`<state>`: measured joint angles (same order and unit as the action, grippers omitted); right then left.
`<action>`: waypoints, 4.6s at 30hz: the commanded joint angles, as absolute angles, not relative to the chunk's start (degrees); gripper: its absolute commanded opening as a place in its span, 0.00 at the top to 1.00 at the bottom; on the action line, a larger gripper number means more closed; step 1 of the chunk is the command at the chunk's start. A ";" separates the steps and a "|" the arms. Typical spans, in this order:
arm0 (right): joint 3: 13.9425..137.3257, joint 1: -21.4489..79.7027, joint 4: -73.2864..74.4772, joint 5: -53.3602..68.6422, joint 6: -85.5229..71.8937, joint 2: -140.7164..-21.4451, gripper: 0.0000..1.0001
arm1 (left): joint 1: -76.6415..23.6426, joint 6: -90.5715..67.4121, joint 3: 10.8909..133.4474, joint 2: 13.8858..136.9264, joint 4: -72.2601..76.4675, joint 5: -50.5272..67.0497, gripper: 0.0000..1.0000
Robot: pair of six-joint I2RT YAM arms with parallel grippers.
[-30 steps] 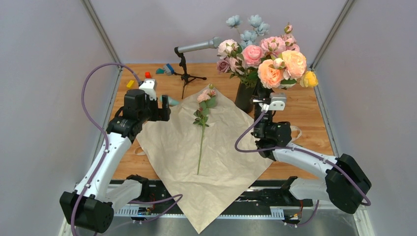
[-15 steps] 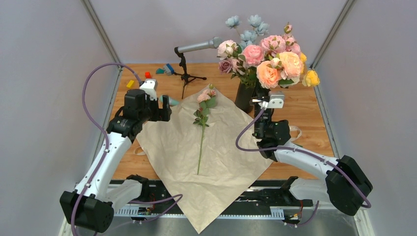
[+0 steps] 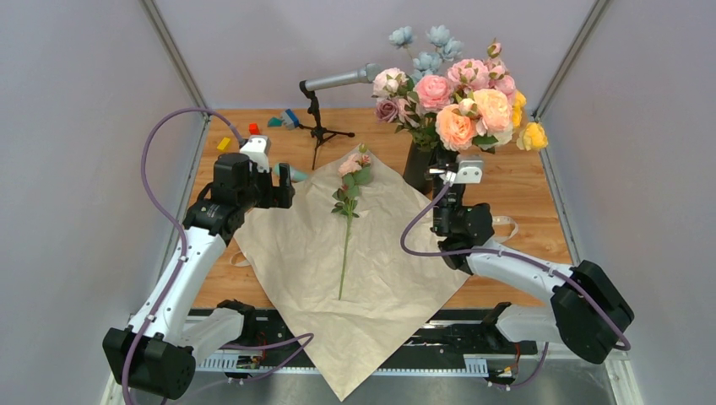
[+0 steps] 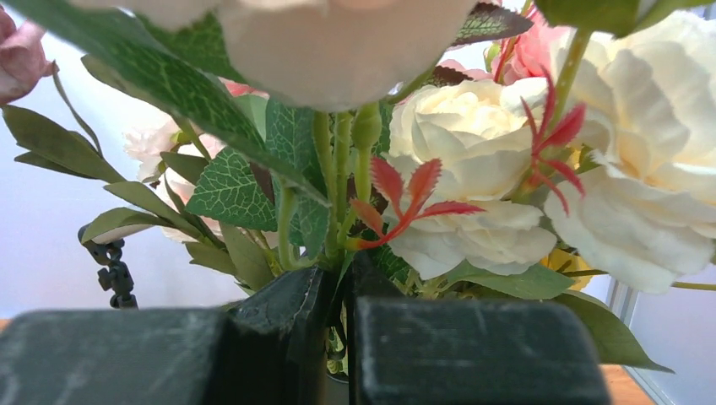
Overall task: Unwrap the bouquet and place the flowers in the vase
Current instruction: Insert the fake flower into the vase, then pick up the fake flower from the wrapping paper.
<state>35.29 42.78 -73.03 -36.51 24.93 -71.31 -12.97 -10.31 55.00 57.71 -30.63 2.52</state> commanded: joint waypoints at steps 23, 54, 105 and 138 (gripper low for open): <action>35.01 42.01 -65.50 -38.80 22.63 -76.49 0.91 | -12.66 -10.11 54.76 57.38 -28.97 3.52 0.00; 29.93 44.98 -54.13 -38.72 18.80 -68.90 0.34 | -12.66 -10.27 54.76 58.03 -29.00 4.15 0.00; 27.63 36.43 8.78 -30.97 -16.03 -36.13 0.10 | -44.25 -27.29 63.29 96.44 -18.35 -14.11 0.45; 26.51 35.99 10.99 -30.46 -18.43 -34.77 0.10 | -45.73 -27.70 64.27 104.91 -17.32 -18.78 0.74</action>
<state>26.98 36.29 10.68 -30.35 -17.12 -35.46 -45.39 -27.16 63.22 104.25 -18.63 -17.72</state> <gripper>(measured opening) 0.901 0.271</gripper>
